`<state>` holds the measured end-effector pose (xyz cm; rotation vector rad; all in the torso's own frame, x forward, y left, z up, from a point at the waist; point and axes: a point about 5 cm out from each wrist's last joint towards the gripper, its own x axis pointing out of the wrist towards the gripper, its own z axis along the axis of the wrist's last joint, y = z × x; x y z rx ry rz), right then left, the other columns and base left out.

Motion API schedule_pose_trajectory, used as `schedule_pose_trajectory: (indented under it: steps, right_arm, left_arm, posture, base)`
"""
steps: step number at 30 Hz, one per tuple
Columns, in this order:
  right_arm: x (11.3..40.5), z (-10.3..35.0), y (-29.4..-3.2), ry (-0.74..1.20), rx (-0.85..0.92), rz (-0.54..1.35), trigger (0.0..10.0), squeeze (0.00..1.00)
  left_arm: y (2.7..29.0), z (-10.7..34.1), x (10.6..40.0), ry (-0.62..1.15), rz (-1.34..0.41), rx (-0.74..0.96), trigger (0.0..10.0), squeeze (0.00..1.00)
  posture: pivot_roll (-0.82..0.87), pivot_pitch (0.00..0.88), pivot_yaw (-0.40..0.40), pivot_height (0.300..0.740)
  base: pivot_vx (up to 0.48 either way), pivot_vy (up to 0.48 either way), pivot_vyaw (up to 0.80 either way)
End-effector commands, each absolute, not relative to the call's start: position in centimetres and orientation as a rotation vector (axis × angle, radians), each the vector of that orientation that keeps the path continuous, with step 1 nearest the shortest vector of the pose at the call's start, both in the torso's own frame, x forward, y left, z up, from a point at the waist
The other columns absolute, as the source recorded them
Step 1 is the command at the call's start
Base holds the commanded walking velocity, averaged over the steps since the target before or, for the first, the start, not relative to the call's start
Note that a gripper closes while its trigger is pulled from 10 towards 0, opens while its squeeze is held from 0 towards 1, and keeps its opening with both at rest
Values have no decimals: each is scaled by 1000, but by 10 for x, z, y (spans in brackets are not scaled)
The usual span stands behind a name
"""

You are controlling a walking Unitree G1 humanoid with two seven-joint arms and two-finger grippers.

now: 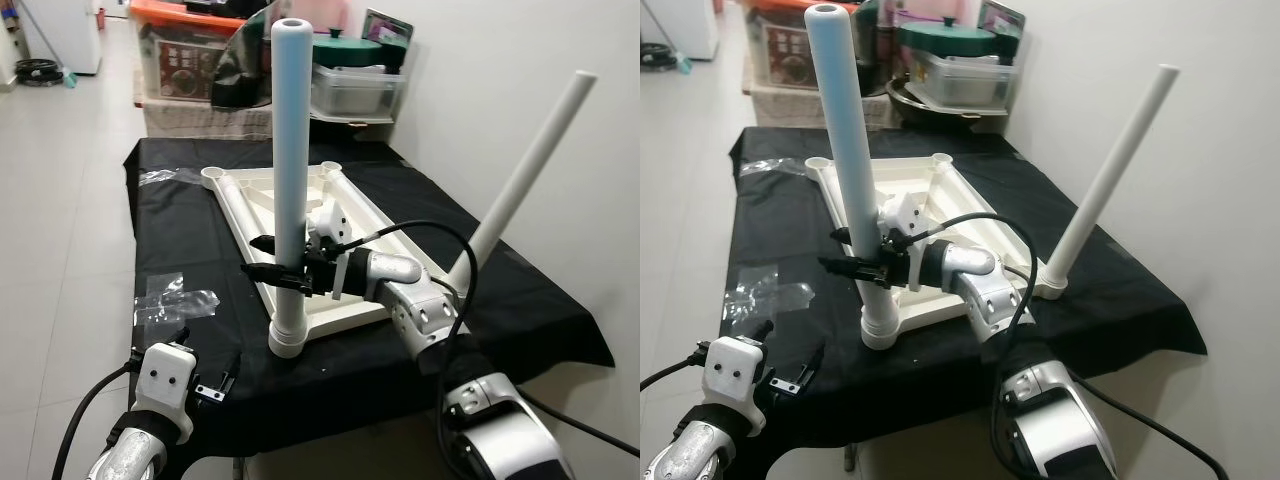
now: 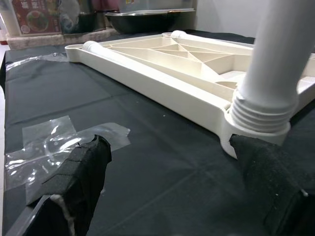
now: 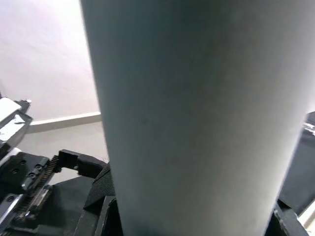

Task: Building children table

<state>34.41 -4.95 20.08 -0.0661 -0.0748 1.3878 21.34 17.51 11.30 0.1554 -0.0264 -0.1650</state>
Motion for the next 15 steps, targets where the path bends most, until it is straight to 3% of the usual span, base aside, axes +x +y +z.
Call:
schedule_pose_trajectory:
  steps: [1,15]
  right_arm:
    - [333,150,-51,183,116,1447,10000,0]
    - [345,141,-63,215,278,1373,10000,0]
  left_arm:
    - [174,110,212,-16,-170,166,10000,0]
    - [174,108,211,-8,-170,163,10000,0]
  posture:
    - [185,0,-178,740]
    - [185,0,-175,740]
  base:
    - [0,0,0]
    - [0,0,0]
